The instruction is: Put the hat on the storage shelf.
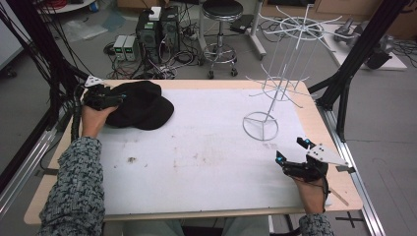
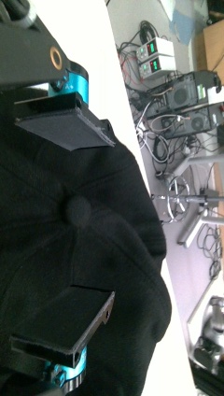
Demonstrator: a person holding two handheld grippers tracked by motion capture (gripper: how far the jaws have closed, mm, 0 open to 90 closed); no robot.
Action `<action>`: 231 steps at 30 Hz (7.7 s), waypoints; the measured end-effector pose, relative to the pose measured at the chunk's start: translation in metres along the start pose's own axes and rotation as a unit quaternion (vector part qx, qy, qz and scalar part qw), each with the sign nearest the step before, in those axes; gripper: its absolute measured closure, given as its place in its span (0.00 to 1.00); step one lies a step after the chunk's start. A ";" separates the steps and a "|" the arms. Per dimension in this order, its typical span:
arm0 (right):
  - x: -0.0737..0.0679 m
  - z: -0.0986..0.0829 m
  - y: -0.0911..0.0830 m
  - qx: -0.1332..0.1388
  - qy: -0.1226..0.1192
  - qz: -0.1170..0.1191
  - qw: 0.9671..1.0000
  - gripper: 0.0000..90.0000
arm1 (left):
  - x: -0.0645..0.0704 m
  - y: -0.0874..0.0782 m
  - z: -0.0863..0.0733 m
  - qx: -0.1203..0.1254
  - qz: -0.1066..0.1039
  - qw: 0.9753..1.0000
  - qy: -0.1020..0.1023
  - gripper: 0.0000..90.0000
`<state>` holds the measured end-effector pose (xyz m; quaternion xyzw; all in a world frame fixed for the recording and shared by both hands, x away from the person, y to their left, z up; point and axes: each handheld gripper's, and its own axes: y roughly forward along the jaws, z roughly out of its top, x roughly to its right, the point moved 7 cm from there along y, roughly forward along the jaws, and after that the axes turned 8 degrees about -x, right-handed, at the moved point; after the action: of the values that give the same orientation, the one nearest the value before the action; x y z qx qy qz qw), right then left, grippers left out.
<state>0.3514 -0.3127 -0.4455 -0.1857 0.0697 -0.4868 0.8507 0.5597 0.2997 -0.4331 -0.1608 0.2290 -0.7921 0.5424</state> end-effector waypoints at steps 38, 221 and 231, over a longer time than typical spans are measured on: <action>-0.001 0.000 0.004 -0.003 0.001 0.010 1.000 0.07 | 0.037 -0.046 0.044 0.098 -0.110 0.988 0.039 0.90; 0.007 0.007 0.020 -0.006 -0.005 0.012 1.000 0.07 | 0.259 -0.159 0.195 0.071 -0.259 0.928 0.260 0.41; 0.002 0.011 0.023 -0.004 -0.011 0.009 1.000 0.07 | 0.190 -0.201 0.145 0.095 -0.191 0.954 0.212 0.33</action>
<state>0.3743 -0.3007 -0.4442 -0.1943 0.0636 -0.4769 0.8548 0.4069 0.1570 -0.2018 0.0225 0.2273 -0.9148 0.3331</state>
